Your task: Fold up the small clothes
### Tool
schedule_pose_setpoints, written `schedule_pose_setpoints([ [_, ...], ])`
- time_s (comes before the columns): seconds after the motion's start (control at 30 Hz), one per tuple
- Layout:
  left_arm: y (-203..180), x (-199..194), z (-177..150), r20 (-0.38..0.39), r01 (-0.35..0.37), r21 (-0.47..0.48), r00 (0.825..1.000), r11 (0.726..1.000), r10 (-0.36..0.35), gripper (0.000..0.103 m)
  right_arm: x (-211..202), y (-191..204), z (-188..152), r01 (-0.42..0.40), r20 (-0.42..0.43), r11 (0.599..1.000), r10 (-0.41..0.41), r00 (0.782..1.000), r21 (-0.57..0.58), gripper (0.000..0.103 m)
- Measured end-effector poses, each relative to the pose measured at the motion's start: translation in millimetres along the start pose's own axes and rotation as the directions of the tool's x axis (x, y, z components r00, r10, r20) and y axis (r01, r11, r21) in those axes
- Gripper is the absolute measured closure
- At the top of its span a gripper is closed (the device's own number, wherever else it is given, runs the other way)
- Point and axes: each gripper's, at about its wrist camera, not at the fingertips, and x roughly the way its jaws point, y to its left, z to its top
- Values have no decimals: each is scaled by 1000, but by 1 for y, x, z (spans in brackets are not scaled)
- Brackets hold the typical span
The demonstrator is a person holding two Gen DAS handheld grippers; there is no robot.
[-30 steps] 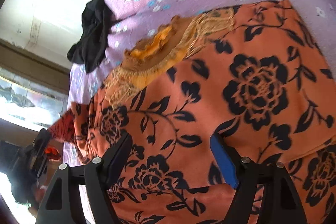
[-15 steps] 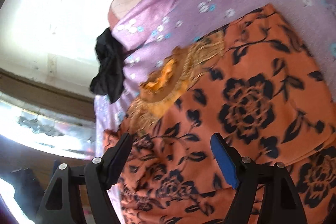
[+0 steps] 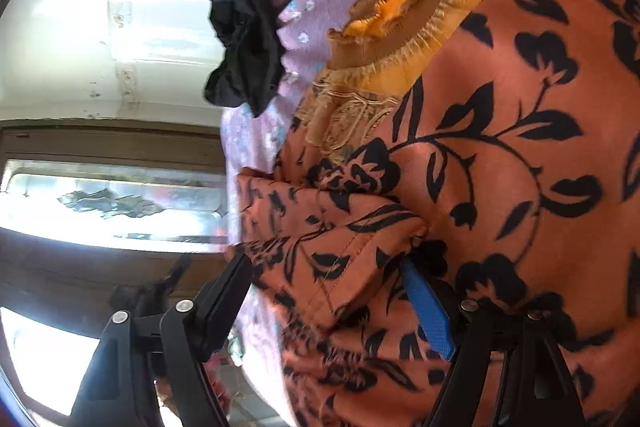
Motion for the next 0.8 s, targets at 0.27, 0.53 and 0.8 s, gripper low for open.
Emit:
schedule_pose_setpoints([
  [0.27,-20,13,-1,3,-34,37,999,999,33,23,12,25,-10,111,77,981,-99,992,-162,94],
  [0.53,-23,14,0,16,-25,12,1000,1000,25,23,-109,52,12,278,492,939,-148,858,-202,95],
  [0.8,-64,35,-17,-42,-4,118,999,993,9,23,-197,-20,50,289,572,955,-271,774,61,95],
])
